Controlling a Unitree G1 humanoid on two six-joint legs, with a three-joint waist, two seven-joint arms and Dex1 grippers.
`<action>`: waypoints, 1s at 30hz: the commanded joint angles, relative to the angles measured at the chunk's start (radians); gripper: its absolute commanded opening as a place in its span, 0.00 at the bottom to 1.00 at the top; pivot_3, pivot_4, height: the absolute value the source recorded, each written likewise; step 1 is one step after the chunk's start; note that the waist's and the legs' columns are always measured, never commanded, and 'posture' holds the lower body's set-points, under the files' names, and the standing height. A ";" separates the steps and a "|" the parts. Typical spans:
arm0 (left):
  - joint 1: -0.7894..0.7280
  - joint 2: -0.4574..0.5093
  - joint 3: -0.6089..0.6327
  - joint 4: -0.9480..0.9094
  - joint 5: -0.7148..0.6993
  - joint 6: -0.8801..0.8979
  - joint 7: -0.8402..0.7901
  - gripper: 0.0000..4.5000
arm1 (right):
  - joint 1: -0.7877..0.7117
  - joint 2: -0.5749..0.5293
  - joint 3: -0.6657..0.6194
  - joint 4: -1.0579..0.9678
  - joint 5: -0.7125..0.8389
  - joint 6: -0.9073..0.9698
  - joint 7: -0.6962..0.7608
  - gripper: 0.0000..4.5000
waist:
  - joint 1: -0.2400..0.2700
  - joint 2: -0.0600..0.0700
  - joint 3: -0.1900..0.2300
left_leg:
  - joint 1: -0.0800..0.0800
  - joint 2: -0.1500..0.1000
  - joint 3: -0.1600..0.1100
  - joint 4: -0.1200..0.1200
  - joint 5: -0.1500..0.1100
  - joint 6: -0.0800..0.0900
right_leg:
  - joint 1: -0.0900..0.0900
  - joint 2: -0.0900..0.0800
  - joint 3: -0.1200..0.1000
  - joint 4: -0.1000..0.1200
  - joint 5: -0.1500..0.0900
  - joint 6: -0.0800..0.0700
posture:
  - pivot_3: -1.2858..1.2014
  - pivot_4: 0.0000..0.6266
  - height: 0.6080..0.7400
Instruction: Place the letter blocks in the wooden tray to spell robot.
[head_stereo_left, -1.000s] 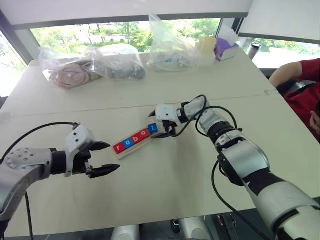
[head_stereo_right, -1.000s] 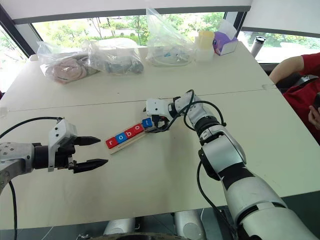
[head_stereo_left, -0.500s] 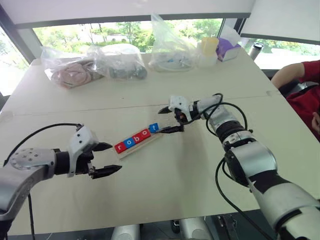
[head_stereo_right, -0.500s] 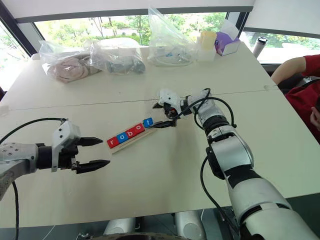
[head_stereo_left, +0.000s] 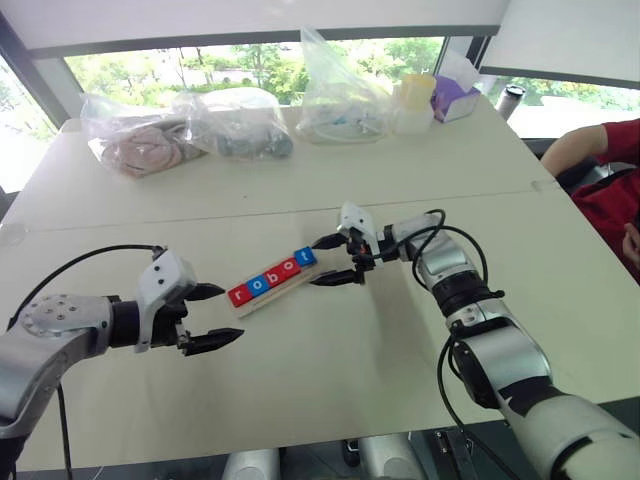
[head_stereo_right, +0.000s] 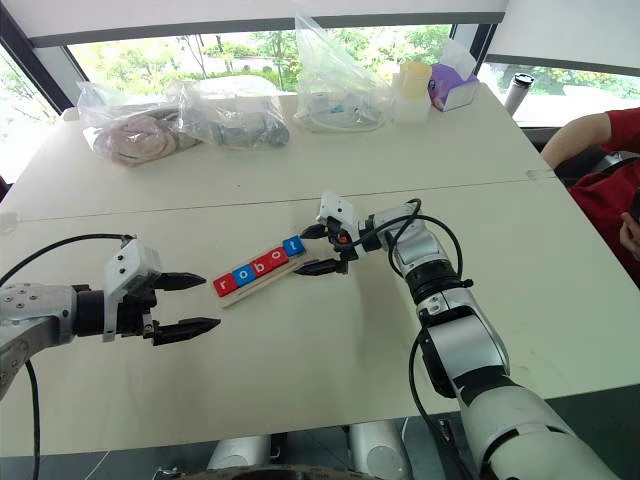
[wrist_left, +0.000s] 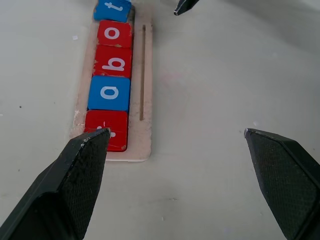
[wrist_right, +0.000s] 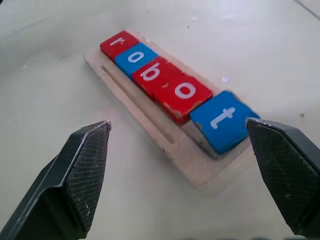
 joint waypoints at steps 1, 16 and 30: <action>-0.014 0.006 0.000 -0.006 0.006 -0.014 -0.003 1.00 | -0.009 0.003 0.002 -0.029 0.022 -0.004 -0.010 0.98 | 0.000 0.000 0.000 | 0.000 0.000 0.000 0.000 0.000 0.000 | 0.000 0.000 0.000 0.000 0.000 0.000 | 0.52 0.24 1.00; -0.020 -0.008 -0.013 -0.004 0.011 -0.015 0.010 1.00 | -0.136 0.060 0.021 0.192 0.007 -0.175 -0.049 0.98 | -0.001 0.000 0.000 | 0.000 0.000 0.000 0.000 0.000 0.000 | 0.000 0.000 0.000 0.000 0.000 0.000 | 0.52 0.24 1.00; 0.011 -0.011 -0.005 -0.013 0.023 -0.025 0.030 1.00 | -0.201 0.077 0.069 0.374 -0.077 -0.299 0.002 0.98 | -0.001 0.000 0.000 | 0.000 0.000 0.000 0.000 0.000 0.000 | 0.000 0.000 0.000 0.000 0.000 0.000 | 0.52 0.24 1.00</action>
